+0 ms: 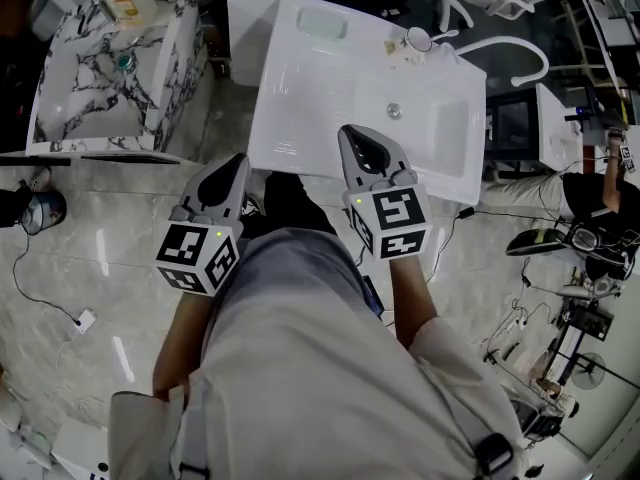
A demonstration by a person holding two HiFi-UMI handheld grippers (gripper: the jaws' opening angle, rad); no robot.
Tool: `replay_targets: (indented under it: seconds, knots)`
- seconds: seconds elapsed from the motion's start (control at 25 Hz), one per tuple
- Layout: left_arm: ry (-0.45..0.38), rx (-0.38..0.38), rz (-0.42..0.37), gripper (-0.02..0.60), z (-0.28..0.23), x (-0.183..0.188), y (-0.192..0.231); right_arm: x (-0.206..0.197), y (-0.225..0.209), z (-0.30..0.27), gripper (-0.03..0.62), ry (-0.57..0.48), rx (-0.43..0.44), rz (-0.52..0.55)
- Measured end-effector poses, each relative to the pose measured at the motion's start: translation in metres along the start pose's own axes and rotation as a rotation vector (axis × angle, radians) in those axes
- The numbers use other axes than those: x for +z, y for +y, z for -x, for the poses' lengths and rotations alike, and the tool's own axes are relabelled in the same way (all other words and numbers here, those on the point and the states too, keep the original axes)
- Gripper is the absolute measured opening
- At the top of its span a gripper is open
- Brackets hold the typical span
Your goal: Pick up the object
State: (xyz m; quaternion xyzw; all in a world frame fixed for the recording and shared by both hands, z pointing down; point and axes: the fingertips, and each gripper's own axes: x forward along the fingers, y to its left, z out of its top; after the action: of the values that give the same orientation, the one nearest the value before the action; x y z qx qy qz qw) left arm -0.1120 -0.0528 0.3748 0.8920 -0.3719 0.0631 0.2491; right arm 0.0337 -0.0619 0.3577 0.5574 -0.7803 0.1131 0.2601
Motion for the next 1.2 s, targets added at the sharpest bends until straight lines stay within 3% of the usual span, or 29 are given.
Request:
replay_targets:
  seconds: [0.2,0.64,0.96,1.2]
  knots:
    - [0.003,0.008,0.009,0.006,-0.010,0.004,0.005,0.003,-0.011,-0.012,0.011,0.018,-0.014,0.075]
    - [0.023,0.034,0.043,0.006,-0.035,0.010,0.019,0.010,-0.039,-0.042,0.011,0.041,-0.011,0.088]
    - [0.055,0.024,0.063,0.006,-0.055,0.007,0.022,0.014,-0.058,-0.059,0.012,0.019,-0.031,0.086]
    - [0.075,0.013,0.074,0.006,-0.075,0.006,0.019,0.009,-0.077,-0.071,0.015,0.059,-0.025,0.105]
